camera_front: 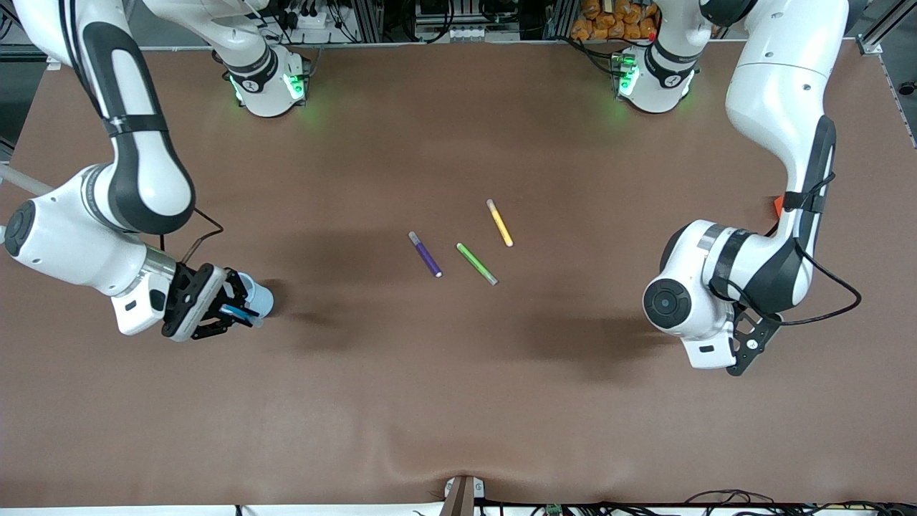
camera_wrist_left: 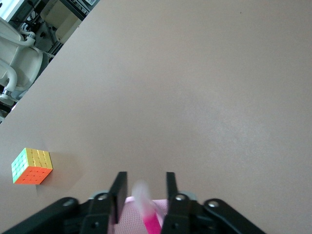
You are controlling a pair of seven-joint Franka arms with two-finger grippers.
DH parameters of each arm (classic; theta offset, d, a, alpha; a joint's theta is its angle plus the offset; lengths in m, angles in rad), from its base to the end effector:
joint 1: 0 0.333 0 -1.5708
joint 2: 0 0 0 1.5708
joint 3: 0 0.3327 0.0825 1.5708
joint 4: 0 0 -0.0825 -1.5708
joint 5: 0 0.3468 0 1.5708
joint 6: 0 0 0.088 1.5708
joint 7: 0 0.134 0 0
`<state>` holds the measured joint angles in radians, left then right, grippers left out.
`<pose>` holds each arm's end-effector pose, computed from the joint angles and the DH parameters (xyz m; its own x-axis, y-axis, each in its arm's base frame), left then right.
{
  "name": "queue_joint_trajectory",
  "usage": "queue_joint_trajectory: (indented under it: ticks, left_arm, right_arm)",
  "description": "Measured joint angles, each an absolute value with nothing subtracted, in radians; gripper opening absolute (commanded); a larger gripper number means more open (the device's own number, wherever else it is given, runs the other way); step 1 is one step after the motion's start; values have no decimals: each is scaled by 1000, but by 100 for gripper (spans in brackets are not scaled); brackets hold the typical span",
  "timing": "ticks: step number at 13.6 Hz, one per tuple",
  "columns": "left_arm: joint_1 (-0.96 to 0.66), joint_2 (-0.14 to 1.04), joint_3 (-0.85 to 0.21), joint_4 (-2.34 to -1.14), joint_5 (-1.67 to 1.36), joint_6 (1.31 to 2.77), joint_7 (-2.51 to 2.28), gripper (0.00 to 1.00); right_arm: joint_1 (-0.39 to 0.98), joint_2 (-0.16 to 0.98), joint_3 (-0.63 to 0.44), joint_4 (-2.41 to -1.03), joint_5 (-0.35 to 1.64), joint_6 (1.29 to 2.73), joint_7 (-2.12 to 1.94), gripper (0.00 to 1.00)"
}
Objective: Place pink and blue markers in matching cups
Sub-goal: 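Carry the blue marker over the blue cup with the right gripper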
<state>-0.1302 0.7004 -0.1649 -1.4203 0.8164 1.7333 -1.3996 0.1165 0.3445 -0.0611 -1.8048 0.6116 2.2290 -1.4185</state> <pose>0.6658 -0.0898 0.2933 0.6876 0.5521 0.4716 0.7250 -0.4861 -0.4879 0.6261 0.0679 0.3788 0.4061 0.7909 0.4578 0.9041 -0.4205 -0.0757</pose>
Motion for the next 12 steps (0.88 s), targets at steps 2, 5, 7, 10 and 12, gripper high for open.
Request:
queue_joint_trajectory:
  ticks: [2,5,7,10,12]
  left_arm:
    - [-130,693,-166,-1416,816,1729,-1400,100]
    - [-129,671,-170,-1414,789,1724,-1354,100]
    - [-119,643,-169,-1411,688,1723,-1266,100]
    - [-93,591,-169,-1408,556,1723,-1141,100]
    - [-71,563,-169,-1407,481,1722,-1056,100]
  right_arm:
    - [91,330,-61,-1831,684,2202,-1526,0]
    - [40,318,-61,-1845,789,2125,-1701,0]
    - [10,318,-61,-1848,829,2080,-1797,0]
    - [-32,318,-61,-1855,887,2010,-1926,0]
    - [-60,326,-61,-1862,934,1968,-2025,0]
